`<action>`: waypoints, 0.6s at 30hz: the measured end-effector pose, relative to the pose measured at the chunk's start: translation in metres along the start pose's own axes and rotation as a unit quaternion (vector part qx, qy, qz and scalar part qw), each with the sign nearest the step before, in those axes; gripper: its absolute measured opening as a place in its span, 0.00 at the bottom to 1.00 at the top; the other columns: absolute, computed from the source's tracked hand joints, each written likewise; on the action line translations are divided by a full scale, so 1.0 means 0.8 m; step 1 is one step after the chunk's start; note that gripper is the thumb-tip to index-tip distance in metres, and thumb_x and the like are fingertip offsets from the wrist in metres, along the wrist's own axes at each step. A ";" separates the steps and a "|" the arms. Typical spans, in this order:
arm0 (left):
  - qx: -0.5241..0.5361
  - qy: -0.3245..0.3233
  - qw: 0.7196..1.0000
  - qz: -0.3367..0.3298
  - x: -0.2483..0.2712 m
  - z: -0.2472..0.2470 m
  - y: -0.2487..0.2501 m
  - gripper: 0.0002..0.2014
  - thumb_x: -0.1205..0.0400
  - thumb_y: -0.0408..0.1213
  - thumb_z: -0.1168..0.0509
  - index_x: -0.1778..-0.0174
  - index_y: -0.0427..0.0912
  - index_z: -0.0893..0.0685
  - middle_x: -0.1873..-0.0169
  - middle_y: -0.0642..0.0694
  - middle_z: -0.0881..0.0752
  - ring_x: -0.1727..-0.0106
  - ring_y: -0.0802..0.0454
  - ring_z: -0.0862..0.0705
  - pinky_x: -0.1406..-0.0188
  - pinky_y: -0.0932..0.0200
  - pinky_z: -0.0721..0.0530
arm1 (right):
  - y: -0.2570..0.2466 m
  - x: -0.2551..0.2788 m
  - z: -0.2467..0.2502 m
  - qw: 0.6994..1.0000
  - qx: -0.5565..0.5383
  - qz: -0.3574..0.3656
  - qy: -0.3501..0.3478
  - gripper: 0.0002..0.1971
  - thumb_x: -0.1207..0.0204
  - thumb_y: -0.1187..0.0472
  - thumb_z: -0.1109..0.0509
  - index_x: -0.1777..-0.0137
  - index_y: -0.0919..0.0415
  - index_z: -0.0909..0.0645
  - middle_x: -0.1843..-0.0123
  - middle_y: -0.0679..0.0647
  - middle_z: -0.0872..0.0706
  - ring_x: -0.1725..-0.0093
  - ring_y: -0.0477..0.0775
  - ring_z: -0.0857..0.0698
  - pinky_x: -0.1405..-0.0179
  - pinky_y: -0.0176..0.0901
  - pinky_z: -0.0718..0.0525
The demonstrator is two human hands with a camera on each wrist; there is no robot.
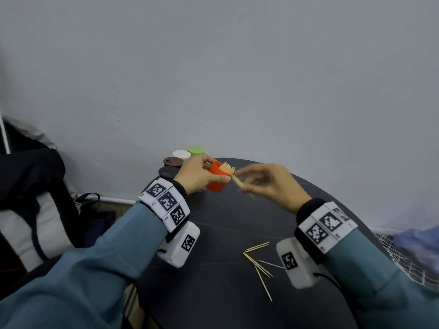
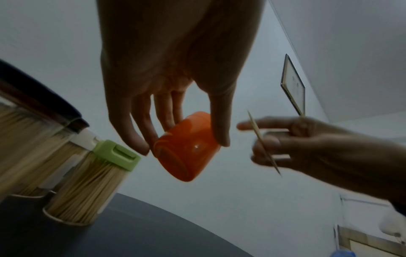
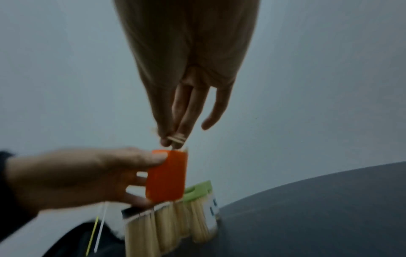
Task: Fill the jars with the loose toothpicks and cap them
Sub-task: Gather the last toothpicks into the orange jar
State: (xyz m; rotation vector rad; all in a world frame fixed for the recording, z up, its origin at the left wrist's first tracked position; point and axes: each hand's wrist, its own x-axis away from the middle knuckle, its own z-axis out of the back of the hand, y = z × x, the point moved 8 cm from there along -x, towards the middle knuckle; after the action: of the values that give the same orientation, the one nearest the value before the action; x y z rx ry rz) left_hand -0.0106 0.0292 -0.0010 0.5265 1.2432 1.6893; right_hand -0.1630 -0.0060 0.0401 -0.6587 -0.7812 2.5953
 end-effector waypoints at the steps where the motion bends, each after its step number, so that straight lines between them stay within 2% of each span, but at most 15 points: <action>1: -0.001 -0.007 1.000 -0.002 0.002 -0.004 0.001 0.28 0.31 0.39 0.21 0.36 0.39 0.21 0.45 0.46 0.18 0.43 0.53 0.20 0.48 0.60 0.21 | 0.000 -0.004 0.015 0.998 -0.029 -0.003 0.051 0.10 0.28 0.66 0.25 0.47 0.63 0.15 0.61 0.56 0.09 0.65 0.46 0.12 0.60 0.27 0.18; 3: 0.000 -0.023 1.000 -0.007 0.005 -0.012 0.002 0.27 0.31 0.39 0.21 0.37 0.40 0.20 0.45 0.46 0.17 0.43 0.52 0.19 0.44 0.56 0.18 | 0.002 -0.011 0.043 0.983 -0.077 -0.019 0.163 0.07 0.27 0.66 0.26 0.51 0.65 0.15 0.58 0.60 0.10 0.62 0.44 0.11 0.59 0.26 0.17; 5: -0.006 -0.034 0.999 -0.017 0.007 -0.019 0.005 0.27 0.32 0.40 0.20 0.38 0.40 0.20 0.43 0.45 0.16 0.41 0.51 0.19 0.40 0.56 0.20 | 0.009 -0.012 0.061 0.957 -0.114 -0.048 0.263 0.06 0.28 0.64 0.25 0.53 0.64 0.16 0.58 0.59 0.09 0.59 0.47 0.10 0.54 0.29 0.16; 7: -0.012 -0.040 0.999 -0.023 0.008 -0.025 0.006 0.28 0.32 0.40 0.20 0.37 0.39 0.20 0.43 0.45 0.15 0.40 0.51 0.19 0.39 0.58 0.21 | 0.017 -0.014 0.061 0.939 -0.144 -0.083 0.302 0.08 0.30 0.62 0.24 0.53 0.63 0.16 0.59 0.56 0.09 0.56 0.49 0.10 0.45 0.38 0.16; 9: -0.010 -0.045 0.999 -0.028 0.008 -0.031 0.007 0.27 0.32 0.40 0.20 0.38 0.39 0.19 0.43 0.44 0.15 0.40 0.52 0.18 0.40 0.61 0.21 | 0.024 -0.017 0.048 0.939 -0.133 -0.110 0.296 0.08 0.30 0.59 0.23 0.53 0.60 0.15 0.61 0.51 0.09 0.54 0.47 0.11 0.39 0.49 0.18; 10: -0.009 -0.045 0.998 -0.031 0.009 -0.034 0.008 0.27 0.32 0.39 0.20 0.39 0.39 0.19 0.45 0.45 0.15 0.41 0.52 0.18 0.42 0.63 0.22 | 0.027 -0.017 0.038 0.944 -0.116 -0.122 0.285 0.07 0.30 0.57 0.23 0.55 0.57 0.16 0.63 0.46 0.10 0.54 0.45 0.12 0.34 0.55 0.21; 11: -0.008 -0.045 0.998 -0.035 0.010 -0.035 0.010 0.26 0.32 0.39 0.20 0.40 0.39 0.19 0.46 0.46 0.15 0.42 0.53 0.18 0.43 0.64 0.23 | 0.030 -0.016 0.028 0.948 -0.096 -0.135 0.272 0.06 0.30 0.54 0.24 0.56 0.53 0.16 0.65 0.42 0.11 0.53 0.43 0.13 0.28 0.61 0.29; 12: -0.007 -0.043 0.998 -0.038 0.009 -0.037 0.010 0.25 0.32 0.38 0.20 0.40 0.39 0.19 0.47 0.47 0.15 0.43 0.54 0.18 0.44 0.65 0.23 | 0.033 -0.013 0.019 0.951 -0.069 -0.150 0.262 0.05 0.28 0.51 0.26 0.56 0.49 0.17 0.63 0.39 0.11 0.50 0.41 0.14 0.23 0.66 0.42; 13: -0.006 -0.042 0.998 -0.040 0.009 -0.038 0.010 0.25 0.32 0.38 0.20 0.41 0.39 0.19 0.48 0.47 0.15 0.43 0.54 0.18 0.45 0.65 0.24 | 0.035 -0.008 0.015 0.950 -0.041 -0.167 0.260 0.06 0.26 0.49 0.29 0.53 0.49 0.17 0.58 0.39 0.11 0.47 0.40 0.17 0.21 0.67 0.55; 14: -0.005 -0.043 0.998 -0.041 0.008 -0.040 0.010 0.25 0.32 0.38 0.20 0.41 0.39 0.19 0.47 0.46 0.15 0.43 0.54 0.19 0.45 0.65 0.24 | 0.038 -0.002 0.015 0.946 -0.021 -0.180 0.267 0.09 0.23 0.48 0.32 0.48 0.50 0.17 0.52 0.41 0.11 0.43 0.41 0.18 0.22 0.65 0.64; 16: -0.008 -0.049 0.998 -0.042 0.008 -0.043 0.011 0.27 0.33 0.39 0.20 0.39 0.39 0.19 0.44 0.45 0.15 0.41 0.53 0.18 0.43 0.63 0.23 | 0.038 0.009 0.020 0.938 -0.020 -0.195 0.285 0.14 0.18 0.49 0.40 0.39 0.53 0.19 0.41 0.45 0.14 0.36 0.45 0.20 0.24 0.61 0.71; 18: -0.013 -0.059 0.997 -0.039 0.006 -0.047 0.010 0.28 0.33 0.41 0.20 0.38 0.40 0.19 0.42 0.45 0.15 0.39 0.52 0.18 0.40 0.61 0.22 | 0.042 0.017 0.026 0.934 -0.035 -0.211 0.288 0.16 0.16 0.50 0.45 0.35 0.53 0.22 0.37 0.47 0.17 0.32 0.47 0.23 0.24 0.59 0.71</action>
State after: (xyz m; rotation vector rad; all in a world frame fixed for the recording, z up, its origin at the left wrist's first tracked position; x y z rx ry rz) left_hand -0.0456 0.0145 -0.0096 0.5487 1.1410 1.5844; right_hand -0.1918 -0.0351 0.0310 -1.0708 -0.7185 1.8529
